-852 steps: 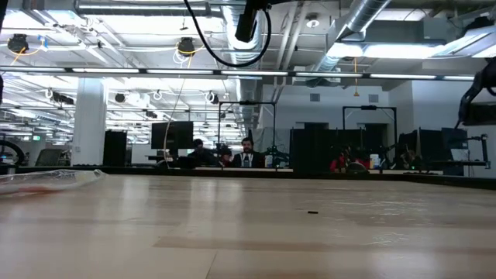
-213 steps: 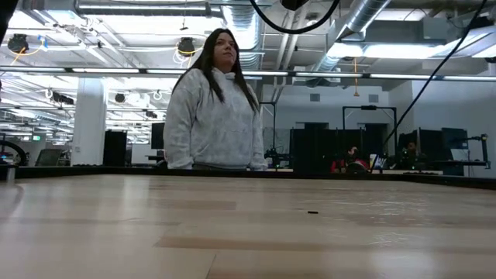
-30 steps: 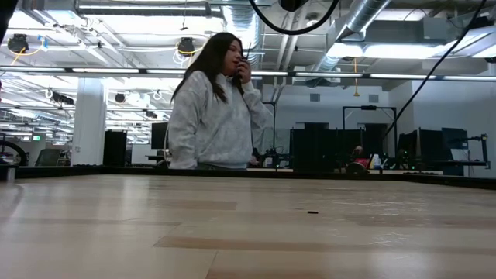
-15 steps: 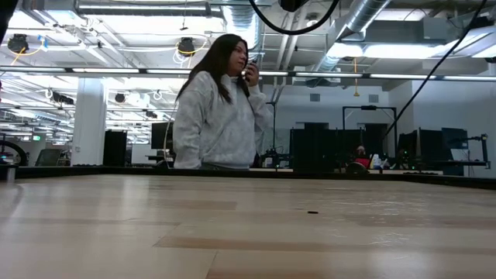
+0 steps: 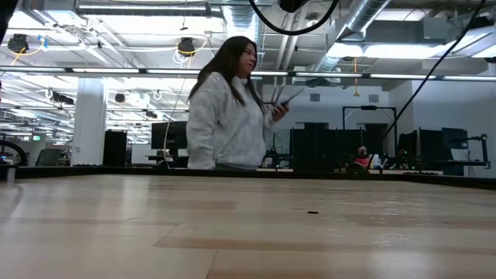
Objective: Pick & Place toothbrushing station
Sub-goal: Return to Home Position
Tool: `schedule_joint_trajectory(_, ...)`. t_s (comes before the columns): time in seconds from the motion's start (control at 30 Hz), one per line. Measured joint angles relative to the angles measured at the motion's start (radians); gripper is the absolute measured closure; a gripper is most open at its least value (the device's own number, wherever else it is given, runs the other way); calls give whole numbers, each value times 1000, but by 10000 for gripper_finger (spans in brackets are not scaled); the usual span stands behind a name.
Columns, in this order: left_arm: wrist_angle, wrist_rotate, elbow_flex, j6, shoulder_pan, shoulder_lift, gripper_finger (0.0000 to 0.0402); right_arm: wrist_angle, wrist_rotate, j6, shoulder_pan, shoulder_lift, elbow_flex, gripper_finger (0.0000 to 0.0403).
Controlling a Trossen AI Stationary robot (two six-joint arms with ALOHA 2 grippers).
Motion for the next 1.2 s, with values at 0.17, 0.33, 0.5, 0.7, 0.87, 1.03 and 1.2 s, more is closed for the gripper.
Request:
schedule_joint_trajectory(0.17,0,0,0,0,0,0,400,13,2,-1,1,0,0,403)
schedule_joint_trajectory(0.33,0,0,0,0,0,0,400,64,31,-58,1,0,0,403)
schedule_joint_trajectory(0.5,0,0,0,0,1,0,400,31,27,-54,1,0,0,403)
schedule_joint_trajectory(0.7,0,0,0,0,1,0,400,6,-14,-7,1,7,-21,403)
schedule_joint_trajectory(0.87,-1,0,0,8,1,0,400,19,-22,0,1,7,-28,403)
schedule_joint_trajectory(1.03,-1,0,0,8,3,0,400,20,-22,0,1,26,-29,403)
schedule_joint_trajectory(1.2,-1,0,0,8,3,0,400,19,-19,-2,1,22,-29,403)
